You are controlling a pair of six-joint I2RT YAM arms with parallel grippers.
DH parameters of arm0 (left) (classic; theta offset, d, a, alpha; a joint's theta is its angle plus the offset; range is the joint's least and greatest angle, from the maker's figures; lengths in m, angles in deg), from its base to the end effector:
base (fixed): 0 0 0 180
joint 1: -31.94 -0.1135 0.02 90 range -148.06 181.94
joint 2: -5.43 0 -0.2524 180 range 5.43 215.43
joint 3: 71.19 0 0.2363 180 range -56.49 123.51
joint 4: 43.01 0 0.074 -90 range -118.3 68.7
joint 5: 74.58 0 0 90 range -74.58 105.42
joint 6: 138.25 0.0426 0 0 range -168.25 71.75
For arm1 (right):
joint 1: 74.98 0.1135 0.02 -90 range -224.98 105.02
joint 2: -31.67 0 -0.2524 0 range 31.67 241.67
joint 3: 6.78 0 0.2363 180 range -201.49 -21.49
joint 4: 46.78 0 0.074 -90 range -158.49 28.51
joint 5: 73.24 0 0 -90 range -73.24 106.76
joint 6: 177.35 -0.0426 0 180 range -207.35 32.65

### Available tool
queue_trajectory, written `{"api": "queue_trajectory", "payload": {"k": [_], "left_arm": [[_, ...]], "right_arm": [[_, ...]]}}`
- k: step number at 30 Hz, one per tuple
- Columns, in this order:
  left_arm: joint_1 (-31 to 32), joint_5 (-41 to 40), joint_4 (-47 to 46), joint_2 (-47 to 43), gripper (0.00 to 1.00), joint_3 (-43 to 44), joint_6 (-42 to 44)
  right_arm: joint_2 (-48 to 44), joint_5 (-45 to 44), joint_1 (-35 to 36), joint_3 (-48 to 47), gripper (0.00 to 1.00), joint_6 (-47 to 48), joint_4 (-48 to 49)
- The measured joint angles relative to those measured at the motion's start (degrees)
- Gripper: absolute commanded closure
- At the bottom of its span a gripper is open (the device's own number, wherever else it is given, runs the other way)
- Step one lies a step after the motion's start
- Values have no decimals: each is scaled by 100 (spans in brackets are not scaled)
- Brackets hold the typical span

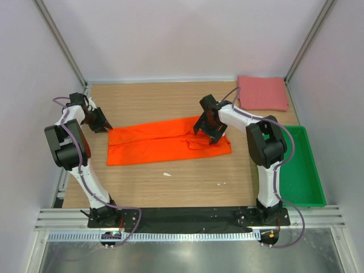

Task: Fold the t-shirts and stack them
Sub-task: Fold the tshirt

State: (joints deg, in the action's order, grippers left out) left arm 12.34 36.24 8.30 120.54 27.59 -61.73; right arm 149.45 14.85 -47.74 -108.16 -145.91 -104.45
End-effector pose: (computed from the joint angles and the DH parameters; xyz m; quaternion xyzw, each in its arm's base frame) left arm 0.3792 0.1190 0.1703 -0.2411 0.9349 -0.1668 0.1999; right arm 0.3530 0.1801 0.1580 0.2695 0.9528 0.0822 0.1127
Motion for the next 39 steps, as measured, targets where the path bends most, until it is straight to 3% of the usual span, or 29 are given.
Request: {"api": "queue_trajectory", "payload": {"k": [12,15,26,34,38,39], "left_arm": [[0,26,-20,142,72,2,0],[0,13,-20,160,66,2,2],[0,-63,-55,164,67,0,2],[0,33,-153,282,80,0,-22],[0,50,-164,293,100,0,-63],[0,68,-164,293,100,0,-85]], "right_arm": [[0,87,-37,0,15,0,0],[0,87,-39,0,15,0,0],[2,103,-42,0,15,-2,0],[13,116,-48,0,15,-4,0],[13,127,-48,-2,15,-4,0],[15,127,-48,0,15,-4,0]]}}
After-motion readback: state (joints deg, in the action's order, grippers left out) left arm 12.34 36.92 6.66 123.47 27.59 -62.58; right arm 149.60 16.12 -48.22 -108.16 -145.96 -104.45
